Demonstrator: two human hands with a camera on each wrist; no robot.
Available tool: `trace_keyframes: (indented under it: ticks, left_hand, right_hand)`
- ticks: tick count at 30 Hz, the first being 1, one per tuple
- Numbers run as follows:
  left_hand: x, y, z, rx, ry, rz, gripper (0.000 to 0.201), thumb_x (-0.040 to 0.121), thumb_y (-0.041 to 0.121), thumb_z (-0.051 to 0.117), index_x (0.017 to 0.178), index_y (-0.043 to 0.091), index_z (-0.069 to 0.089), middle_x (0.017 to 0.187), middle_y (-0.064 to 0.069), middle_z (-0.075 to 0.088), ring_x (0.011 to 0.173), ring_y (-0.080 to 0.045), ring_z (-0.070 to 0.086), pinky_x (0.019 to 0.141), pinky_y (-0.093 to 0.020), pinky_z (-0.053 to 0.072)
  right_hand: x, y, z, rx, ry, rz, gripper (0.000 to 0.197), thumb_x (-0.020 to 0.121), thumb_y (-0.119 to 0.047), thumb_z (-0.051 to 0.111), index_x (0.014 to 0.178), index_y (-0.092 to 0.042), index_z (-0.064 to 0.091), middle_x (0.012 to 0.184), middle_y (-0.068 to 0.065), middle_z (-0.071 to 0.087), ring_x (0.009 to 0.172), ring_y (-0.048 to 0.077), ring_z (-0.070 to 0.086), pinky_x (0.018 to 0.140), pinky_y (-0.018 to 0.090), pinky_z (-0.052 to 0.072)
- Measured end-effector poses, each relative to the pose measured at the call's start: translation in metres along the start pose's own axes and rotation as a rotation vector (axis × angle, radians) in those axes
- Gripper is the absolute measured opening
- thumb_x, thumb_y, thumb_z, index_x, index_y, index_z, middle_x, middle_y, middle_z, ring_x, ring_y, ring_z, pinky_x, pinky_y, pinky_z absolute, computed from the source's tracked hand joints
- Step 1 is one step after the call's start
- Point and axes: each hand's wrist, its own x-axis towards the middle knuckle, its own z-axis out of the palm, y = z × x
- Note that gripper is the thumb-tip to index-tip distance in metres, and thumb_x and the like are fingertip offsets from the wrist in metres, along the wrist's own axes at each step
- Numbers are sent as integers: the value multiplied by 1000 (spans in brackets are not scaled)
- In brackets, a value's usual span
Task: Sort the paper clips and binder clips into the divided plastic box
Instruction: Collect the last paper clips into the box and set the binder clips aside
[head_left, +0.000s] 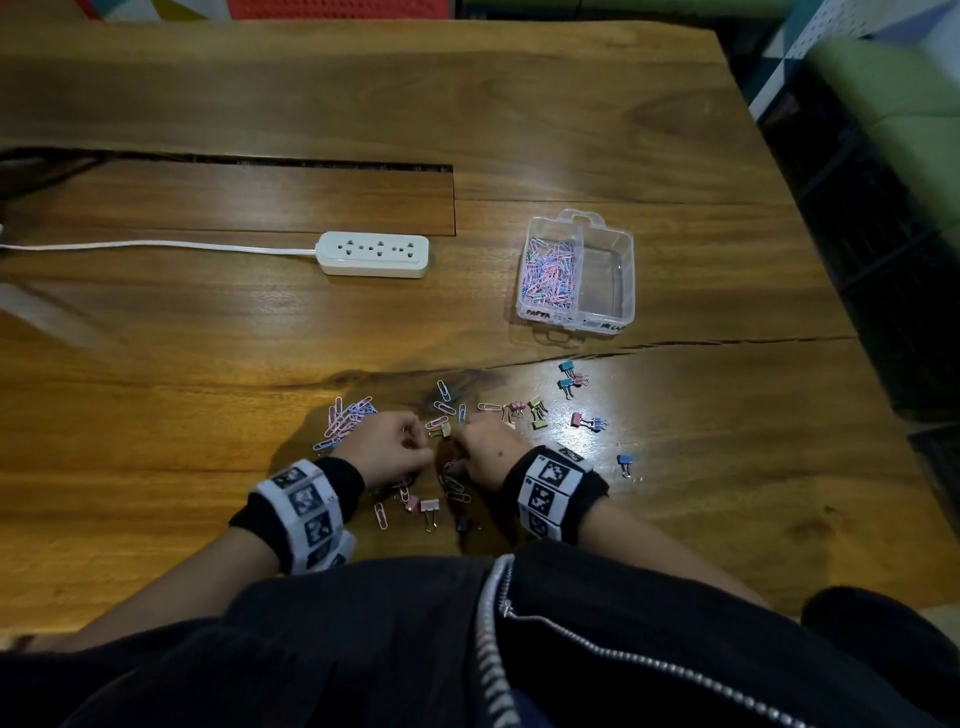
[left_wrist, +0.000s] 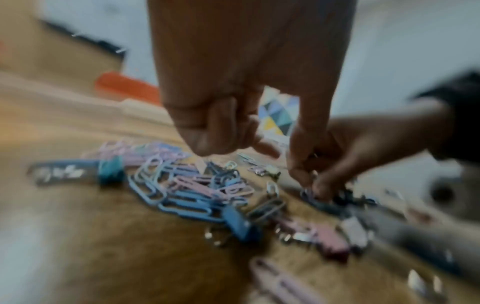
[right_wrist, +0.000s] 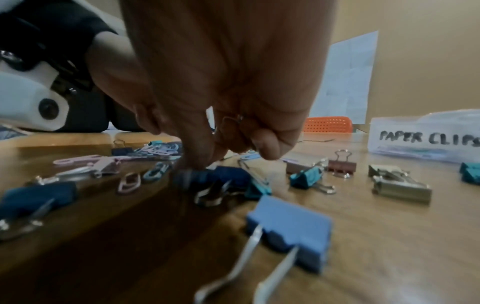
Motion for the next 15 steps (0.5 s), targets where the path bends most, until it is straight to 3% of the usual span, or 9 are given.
trace_keyframes:
  ticks: [2,3,7,10,13,15]
  left_hand:
    - [-4,1,6,368,50,70,17,81,34,63,90,22,57,88,10,48,91,-14,54,73,-24,41]
    - [-4,0,10,434,51,82,20,82,37,62,95,22,56,90,10,45,94,-14,53,74,-24,39]
    - [-1,-2,14,428,12,77,13,88,32,54,80,24,48,88,6,52,88,-14,55,77,-27,47]
    - [3,-1,13,435,-67,76,21,89,30,52,70,27,42,80,7,51,78,-12,51,66,-22,42]
    - [5,0,7,210,-75,62,22,88,24,54,67,23,45,71,6,48,66,-9,47,57,-18,38]
    - [7,-2,-1,-217,-89,-15,25,86,17,55,62,17,47,63,2,46,53,-7,43,49,-18,35]
  right_hand:
    - [3,1,0,-50,-13,-43,36,87,-17,59,120,-4,49,125,17,49,120,29,41,99,36,37]
    - [3,1,0,-60,-15,-54,37,86,-16,59,120,-3,49,125,17,49,120,29,42,98,36,37]
    - [8,1,1,-48,-38,-74,33,84,-14,62,112,-1,53,119,18,53,115,29,46,94,33,40]
    - [5,3,-3,172,0,-42,5,85,-14,61,85,-10,58,96,10,58,95,25,54,77,28,44]
    - [-4,13,-9,632,80,78,31,84,-6,60,61,-22,46,69,-4,51,72,15,53,62,19,43]
    - [-11,20,-12,1019,104,119,32,82,5,58,59,-15,47,69,-1,54,63,10,57,57,18,50]
